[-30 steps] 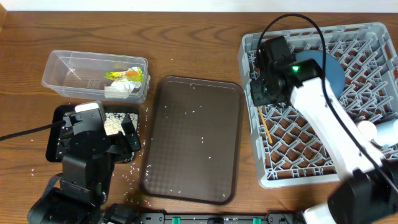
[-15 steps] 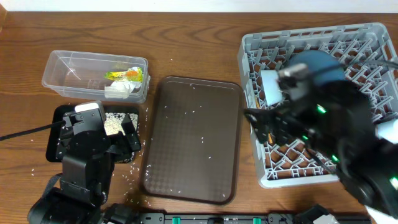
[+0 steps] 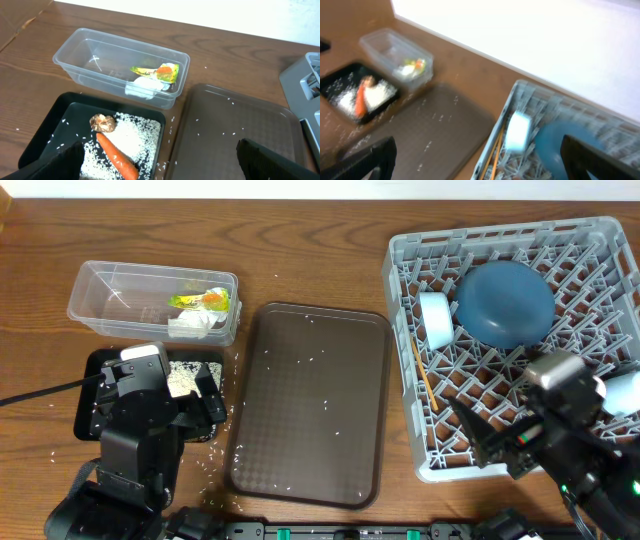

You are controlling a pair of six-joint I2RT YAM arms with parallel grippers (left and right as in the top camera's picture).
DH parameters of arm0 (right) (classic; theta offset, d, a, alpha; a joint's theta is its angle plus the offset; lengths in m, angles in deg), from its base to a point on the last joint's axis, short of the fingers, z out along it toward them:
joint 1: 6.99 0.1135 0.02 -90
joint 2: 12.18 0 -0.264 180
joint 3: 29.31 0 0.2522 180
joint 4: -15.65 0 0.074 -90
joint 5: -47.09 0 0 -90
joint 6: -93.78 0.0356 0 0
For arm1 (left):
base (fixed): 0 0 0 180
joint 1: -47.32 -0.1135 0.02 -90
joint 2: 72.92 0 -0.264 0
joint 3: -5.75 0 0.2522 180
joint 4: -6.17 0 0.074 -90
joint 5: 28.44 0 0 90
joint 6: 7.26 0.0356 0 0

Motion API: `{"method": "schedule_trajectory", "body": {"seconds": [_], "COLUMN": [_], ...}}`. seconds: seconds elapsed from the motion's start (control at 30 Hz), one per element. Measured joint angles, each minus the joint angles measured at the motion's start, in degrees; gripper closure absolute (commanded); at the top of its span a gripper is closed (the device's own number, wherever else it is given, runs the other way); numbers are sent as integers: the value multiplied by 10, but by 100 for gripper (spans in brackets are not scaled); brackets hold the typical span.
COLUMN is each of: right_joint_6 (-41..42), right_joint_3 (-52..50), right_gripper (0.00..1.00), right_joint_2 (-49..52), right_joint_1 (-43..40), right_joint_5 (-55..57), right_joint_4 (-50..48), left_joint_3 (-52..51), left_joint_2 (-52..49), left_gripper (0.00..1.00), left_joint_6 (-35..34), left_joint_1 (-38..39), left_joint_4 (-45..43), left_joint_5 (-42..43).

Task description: Sort waste into correct bins and load items into the dishwasher rack

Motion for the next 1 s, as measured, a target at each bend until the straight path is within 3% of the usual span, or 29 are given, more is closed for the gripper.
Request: {"method": "schedule_trajectory", "body": {"seconds": [0.33, 0.8, 1.0], "right_joint_6": [-12, -12, -12], "right_joint_3": [-318, -666, -773], "right_gripper": [1, 1, 1], "right_joint_2": [-152, -384, -409], "right_joint_1": [-128, -148, -149], "right_joint_5": [-17, -45, -48], "right_joint_4": [-243, -475, -571], "left_joint_3": [0, 0, 0], "left_joint_2": [0, 0, 0], "left_gripper": [2, 2, 2], "left_joint_6": [0, 0, 0], "left_joint_1": [0, 0, 0], "left_joint_4": [0, 0, 0], "left_joint_5": [-1, -2, -2]}}
